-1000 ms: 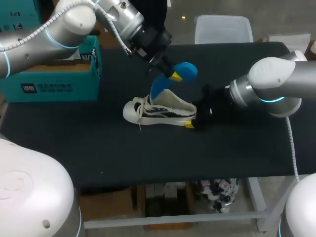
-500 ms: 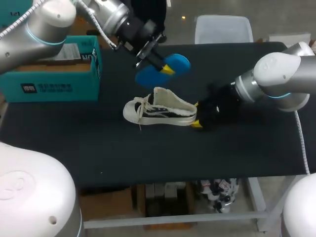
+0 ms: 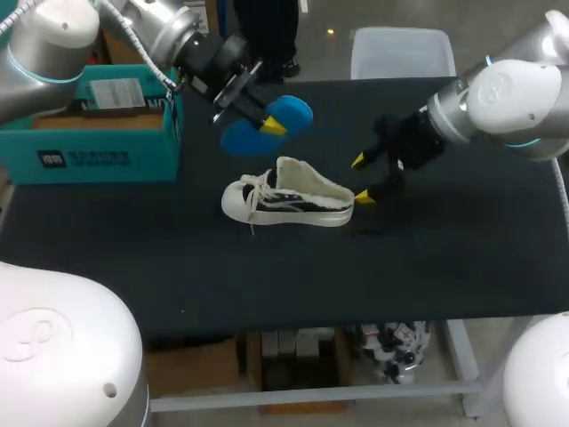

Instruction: Open the shoe tongue, take the insole out of the shoe, put the insole back into the shoe, and pack the shoe into the shoebox

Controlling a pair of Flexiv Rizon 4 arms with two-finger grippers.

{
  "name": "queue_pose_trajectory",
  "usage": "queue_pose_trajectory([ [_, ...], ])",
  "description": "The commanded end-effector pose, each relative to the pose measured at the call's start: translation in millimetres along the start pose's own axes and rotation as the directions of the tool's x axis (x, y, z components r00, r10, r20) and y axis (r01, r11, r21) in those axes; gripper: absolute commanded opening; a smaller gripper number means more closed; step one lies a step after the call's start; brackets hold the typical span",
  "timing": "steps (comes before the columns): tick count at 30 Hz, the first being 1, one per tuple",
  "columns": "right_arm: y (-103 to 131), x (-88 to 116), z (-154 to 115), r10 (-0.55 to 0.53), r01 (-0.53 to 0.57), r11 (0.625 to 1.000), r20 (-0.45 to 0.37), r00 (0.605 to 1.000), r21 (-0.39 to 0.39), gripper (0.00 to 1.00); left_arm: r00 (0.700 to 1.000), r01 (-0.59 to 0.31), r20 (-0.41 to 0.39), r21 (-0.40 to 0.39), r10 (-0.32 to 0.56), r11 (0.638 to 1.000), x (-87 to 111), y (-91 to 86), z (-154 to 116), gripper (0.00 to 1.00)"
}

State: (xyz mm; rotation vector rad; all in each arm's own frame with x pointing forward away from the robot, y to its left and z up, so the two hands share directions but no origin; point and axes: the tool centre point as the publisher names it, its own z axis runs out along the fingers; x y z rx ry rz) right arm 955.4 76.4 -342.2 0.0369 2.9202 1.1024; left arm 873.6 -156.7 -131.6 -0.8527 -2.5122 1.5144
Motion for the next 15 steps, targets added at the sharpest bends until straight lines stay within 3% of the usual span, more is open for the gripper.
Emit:
queue_pose_trajectory([
  [1,26.6,-9.9,-1.9,-0.013,0.017,0.985,-0.025,1.0,0.17,1.0,0.998,0.02,0.056,0.01,-0.02,1.0,20.3,12.2,-17.1,0.0],
  [15,79.9,-40.7,12.8,-0.095,0.109,0.92,-0.055,0.994,0.377,1.0,0.968,0.114,0.228,-0.034,-0.103,0.993,49.5,36.2,-61.7,0.0],
])
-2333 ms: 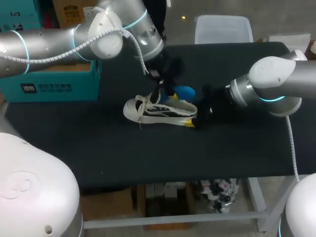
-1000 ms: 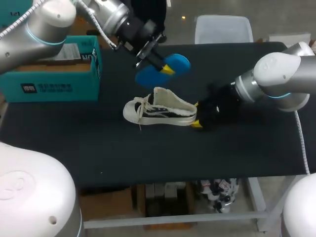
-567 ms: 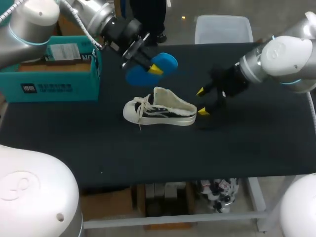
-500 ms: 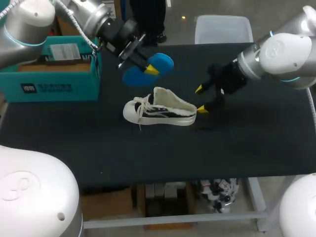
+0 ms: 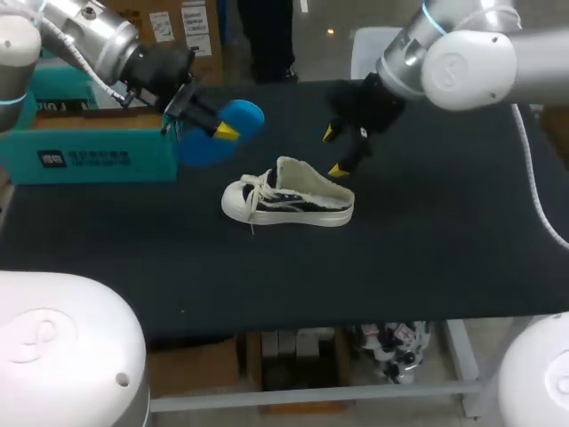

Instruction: Open the shoe tongue, take the insole out of the shoe, put the insole back into the shoe, and pack the shoe into the shoebox

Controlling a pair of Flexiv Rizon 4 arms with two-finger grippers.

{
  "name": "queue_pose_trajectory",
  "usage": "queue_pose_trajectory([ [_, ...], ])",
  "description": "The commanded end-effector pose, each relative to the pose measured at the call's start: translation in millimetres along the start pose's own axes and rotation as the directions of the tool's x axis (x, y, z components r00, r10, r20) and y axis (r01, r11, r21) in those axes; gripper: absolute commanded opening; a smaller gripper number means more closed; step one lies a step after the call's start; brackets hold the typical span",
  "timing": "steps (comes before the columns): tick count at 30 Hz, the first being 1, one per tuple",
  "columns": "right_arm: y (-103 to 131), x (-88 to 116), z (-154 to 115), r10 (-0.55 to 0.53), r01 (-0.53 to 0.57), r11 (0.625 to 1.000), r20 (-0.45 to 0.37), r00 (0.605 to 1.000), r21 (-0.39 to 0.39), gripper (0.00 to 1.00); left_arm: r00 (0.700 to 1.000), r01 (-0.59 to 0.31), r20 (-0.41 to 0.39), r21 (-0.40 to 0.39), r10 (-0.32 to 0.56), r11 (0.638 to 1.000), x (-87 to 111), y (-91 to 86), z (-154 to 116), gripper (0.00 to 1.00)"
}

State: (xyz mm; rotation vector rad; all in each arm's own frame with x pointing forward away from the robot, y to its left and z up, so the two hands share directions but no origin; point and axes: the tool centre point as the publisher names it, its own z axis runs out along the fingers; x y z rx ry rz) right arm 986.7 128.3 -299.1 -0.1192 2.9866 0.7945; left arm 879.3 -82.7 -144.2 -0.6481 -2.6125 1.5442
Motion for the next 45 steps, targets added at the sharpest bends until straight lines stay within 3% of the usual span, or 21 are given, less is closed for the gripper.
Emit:
queue_pose_trajectory([
  [1,15.1,-13.3,8.5,0.007,0.001,0.977,-0.035,0.999,0.213,1.0,0.992,0.014,0.125,-0.021,-0.012,1.0,15.6,0.2,-11.6,0.0],
  [12,30.0,-24.8,27.9,0.061,-0.051,0.925,-0.014,0.998,0.376,1.0,0.973,0.087,0.219,-0.063,-0.072,0.994,32.3,22.2,-36.6,0.0],
  [25,28.4,-14.0,52.7,0.09,-0.067,0.906,-0.035,0.995,0.417,1.0,0.961,0.137,0.255,-0.098,-0.108,0.986,40.4,46.8,-46.0,0.0],
  [33,32.2,-15.6,67.0,0.121,-0.106,0.893,-0.006,0.993,0.438,1.0,0.954,0.157,0.271,-0.092,-0.128,0.983,44.7,59.1,-51.4,0.0],
  [36,32.1,-15.2,70.7,0.131,-0.119,0.888,0.004,0.991,0.445,0.85,0.953,0.161,0.273,-0.089,-0.131,0.983,45.7,61.7,-53.8,0.0],
  [38,30.9,-14.8,73.4,0.139,-0.131,0.883,0.014,0.99,0.451,0.22,0.952,0.165,0.274,-0.088,-0.136,0.982,45.9,63.6,-55.4,0.0],
  [39,30.3,-14.3,74.2,0.15,-0.145,0.874,0.026,0.988,0.464,0.0,0.952,0.167,0.274,-0.088,-0.137,0.982,46.0,64.4,-55.8,0.0],
  [45,25.9,-11.8,79.2,0.186,-0.191,0.843,0.061,0.981,0.503,0.0,0.952,0.171,0.271,-0.09,-0.141,0.981,46.7,67.4,-56.9,0.0],
])
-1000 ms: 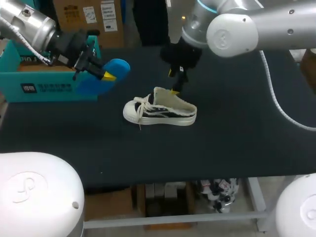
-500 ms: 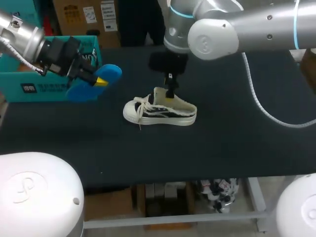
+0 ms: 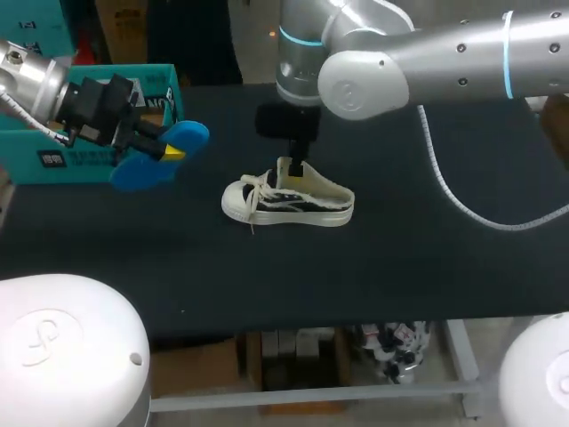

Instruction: Open the shoe tongue, take the insole out of the shoe, put the insole back into the shoe, and pack the shoe into the shoebox

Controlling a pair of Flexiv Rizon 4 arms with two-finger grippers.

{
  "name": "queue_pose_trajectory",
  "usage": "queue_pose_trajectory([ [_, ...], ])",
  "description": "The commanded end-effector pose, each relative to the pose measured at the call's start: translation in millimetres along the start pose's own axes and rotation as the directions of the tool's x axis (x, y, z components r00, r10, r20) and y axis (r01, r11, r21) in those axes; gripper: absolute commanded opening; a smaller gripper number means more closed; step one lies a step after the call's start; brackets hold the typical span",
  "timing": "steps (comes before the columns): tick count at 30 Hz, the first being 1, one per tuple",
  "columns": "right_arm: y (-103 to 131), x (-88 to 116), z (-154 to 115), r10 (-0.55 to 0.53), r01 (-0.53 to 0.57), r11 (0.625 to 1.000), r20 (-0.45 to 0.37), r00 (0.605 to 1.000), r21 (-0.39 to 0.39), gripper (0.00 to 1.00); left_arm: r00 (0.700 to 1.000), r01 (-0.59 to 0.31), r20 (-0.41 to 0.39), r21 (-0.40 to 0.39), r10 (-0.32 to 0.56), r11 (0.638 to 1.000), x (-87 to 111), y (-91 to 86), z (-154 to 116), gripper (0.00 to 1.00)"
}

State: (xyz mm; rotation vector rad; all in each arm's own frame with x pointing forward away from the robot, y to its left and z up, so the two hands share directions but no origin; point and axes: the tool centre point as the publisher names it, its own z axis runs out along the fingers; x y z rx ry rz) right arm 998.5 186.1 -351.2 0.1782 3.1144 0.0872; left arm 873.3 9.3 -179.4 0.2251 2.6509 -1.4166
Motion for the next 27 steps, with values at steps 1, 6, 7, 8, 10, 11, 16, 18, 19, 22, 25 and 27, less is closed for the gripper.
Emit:
queue_pose_trajectory([
  [1,4.3,1.1,3.5,0.025,-0.026,0.996,0.015,1.0,0.08,0.0,1.0,-0.001,0.002,0.001,0.001,1.0,0.8,1.8,0.0,0.0],
  [6,0.5,3.5,0.3,0.063,-0.065,0.995,0.036,0.997,0.071,0.0,1.0,-0.001,-0.005,0.0,0.001,1.0,0.5,3.3,0.5,0.0],
  [7,-0.3,3.9,-0.9,0.073,-0.076,0.994,0.041,0.997,0.073,0.0,1.0,-0.002,-0.007,-0.001,0.002,1.0,0.3,3.5,0.9,0.0],
  [8,-1.2,4.5,-2.2,0.083,-0.086,0.994,0.046,0.995,0.068,0.0,1.0,-0.003,-0.013,-0.001,0.003,1.0,0.2,3.5,1.2,0.0],
  [10,-2.5,5.4,-4.0,0.099,-0.102,0.993,0.05,0.994,0.064,0.0,1.0,-0.009,-0.019,-0.002,0.009,1.0,-0.1,3.7,1.9,0.0],
  [11,-3.2,5.8,-4.7,0.105,-0.108,0.992,0.051,0.993,0.06,0.0,1.0,-0.013,-0.027,-0.001,0.013,1.0,-0.5,3.6,2.6,0.0],
  [16,-7.1,9.6,-9.2,0.177,-0.179,0.983,0.051,0.983,0.047,0.0,0.995,-0.065,-0.077,-0.002,0.065,0.998,-3.1,0.9,6.5,0.0],
  [18,-9.4,11.5,-12.0,0.23,-0.232,0.972,0.046,0.972,0.044,0.0,0.989,-0.1,-0.109,0.009,0.1,0.995,-4.8,-1.6,8.1,0.0],
  [19,-11.2,12.2,-13.3,0.258,-0.259,0.965,0.04,0.965,0.035,0.0,0.985,-0.119,-0.121,0.015,0.12,0.993,-5.9,-3.1,8.9,0.0],
  [22,-17.6,15.8,-17.4,0.367,-0.367,0.93,0.014,0.93,0.008,0.0,0.97,-0.183,-0.157,0.04,0.187,0.982,-8.2,-8.5,13.2,0.0],
  [25,-22.1,21.2,-21.4,0.447,-0.447,0.894,-0.006,0.894,-0.018,0.0,0.948,-0.238,-0.195,0.08,0.25,0.968,-11.7,-14.0,19.4,0.0],
  [27,-24.7,26.0,-24.4,0.496,-0.496,0.868,-0.012,0.868,-0.029,0.0,0.932,-0.265,-0.221,0.118,0.286,0.957,-14.7,-17.3,23.9,0.0],
])
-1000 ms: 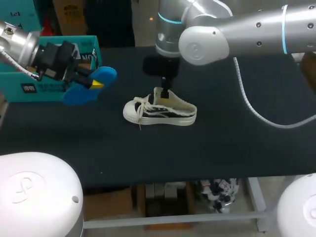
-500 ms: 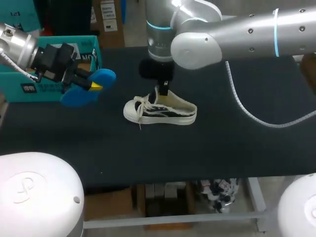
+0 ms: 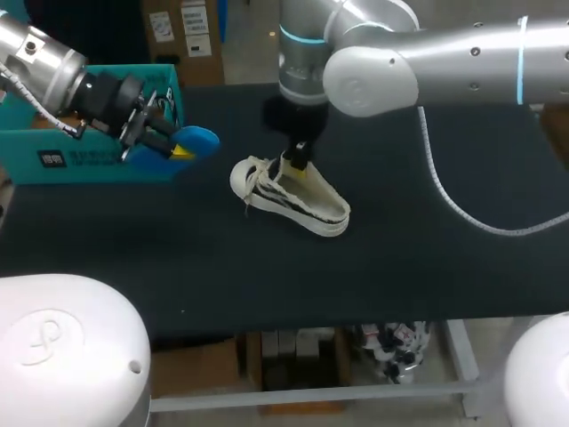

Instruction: Open the shoe tongue, take the insole out of the shoe, put the insole back into the shoe, and pack the shoe into the shoebox

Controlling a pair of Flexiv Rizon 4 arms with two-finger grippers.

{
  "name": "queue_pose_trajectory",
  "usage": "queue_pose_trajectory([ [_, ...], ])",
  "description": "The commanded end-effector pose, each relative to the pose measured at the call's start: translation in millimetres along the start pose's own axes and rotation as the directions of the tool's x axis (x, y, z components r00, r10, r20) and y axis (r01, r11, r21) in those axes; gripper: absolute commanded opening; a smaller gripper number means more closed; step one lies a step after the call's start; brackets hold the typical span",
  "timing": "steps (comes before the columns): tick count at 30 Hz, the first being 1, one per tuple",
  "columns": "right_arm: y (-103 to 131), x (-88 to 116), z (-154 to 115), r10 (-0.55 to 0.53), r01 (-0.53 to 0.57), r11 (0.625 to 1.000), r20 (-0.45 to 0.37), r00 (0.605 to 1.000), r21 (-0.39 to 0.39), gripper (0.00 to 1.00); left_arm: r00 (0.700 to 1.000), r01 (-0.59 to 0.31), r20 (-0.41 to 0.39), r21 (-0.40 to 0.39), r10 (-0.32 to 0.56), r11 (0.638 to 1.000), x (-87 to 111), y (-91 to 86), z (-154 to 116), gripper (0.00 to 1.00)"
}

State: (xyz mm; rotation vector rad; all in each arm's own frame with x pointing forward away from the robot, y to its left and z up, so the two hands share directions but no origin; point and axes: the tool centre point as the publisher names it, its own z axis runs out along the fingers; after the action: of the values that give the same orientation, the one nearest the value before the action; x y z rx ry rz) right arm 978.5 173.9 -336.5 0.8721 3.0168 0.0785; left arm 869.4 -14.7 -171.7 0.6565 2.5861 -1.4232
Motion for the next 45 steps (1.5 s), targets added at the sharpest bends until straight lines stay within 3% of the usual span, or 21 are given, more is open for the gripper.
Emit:
queue_pose_trajectory([
  [1,-15.8,4.3,-9.7,0.095,-0.096,0.995,-0.012,0.995,-0.04,0.0,0.992,-0.05,-0.11,0.076,0.058,0.996,-17.5,5.4,8.3,0.0],
  [7,-29.2,18.5,-13.2,0.248,-0.249,0.967,-0.027,0.968,-0.043,0.0,0.965,-0.159,-0.18,0.168,0.189,0.973,-27.1,-5.4,22.7,0.0],
  [15,-34.3,39.7,-9.4,0.373,-0.38,0.921,-0.082,0.924,-0.084,0.0,0.923,-0.24,-0.233,0.276,0.307,0.931,-33.0,-20.6,34.6,0.0],
  [26,-46.7,57.5,-1.0,0.572,-0.573,0.817,-0.028,0.82,-0.071,0.0,0.867,-0.313,-0.268,0.363,0.421,0.877,-31.3,-32.5,40.7,0.0],
  [35,-59.0,61.1,5.7,0.631,-0.634,0.763,-0.069,0.773,-0.126,0.0,0.835,-0.354,-0.266,0.41,0.482,0.84,-27.1,-33.1,43.0,0.0],
  [45,-67.2,65.1,5.4,0.66,-0.662,0.734,-0.076,0.748,-0.15,0.03,0.811,-0.373,-0.266,0.451,0.521,0.811,-18.8,-38.2,50.8,0.0],
])
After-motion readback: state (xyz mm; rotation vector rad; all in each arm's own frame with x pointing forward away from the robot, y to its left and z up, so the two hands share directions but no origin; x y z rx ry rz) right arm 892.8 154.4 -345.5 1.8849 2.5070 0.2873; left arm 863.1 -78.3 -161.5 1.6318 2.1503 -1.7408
